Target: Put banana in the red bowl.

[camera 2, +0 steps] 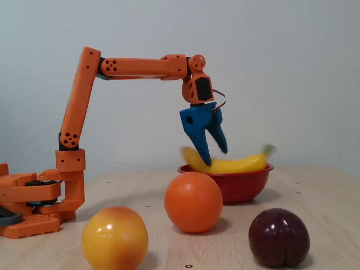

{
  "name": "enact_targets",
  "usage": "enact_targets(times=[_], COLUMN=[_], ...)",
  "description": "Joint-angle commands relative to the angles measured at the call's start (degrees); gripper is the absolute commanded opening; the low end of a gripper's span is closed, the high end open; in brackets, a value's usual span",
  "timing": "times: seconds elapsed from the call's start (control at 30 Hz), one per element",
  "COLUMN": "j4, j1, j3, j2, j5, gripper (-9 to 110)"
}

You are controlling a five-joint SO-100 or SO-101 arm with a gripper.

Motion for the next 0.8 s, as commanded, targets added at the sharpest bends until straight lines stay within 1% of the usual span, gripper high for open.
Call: enact_targets(times=[0.0,0.1,0.37,0.5,0.6,0.7,0.73,0.77], j4=[0.9,0.4,-0.8,-1.1,-0.9,-0.9,-0.9,-0.6], j1=[0.9,1.0,1.5,1.8,2.0,2.5,2.6,2.9], j3=[-5.4,-6.2,-9.2,-11.4,-13.4,-14.0,-14.0,-14.0], j2=[2.8,2.8,3.6,4.3,5.0,6.0,6.3,6.7], j5=[-1.7,-1.7,-1.5,-1.4,-1.4,-1.4,-1.4,-1.4], gripper=[43,47,46,42,30,5,0,0])
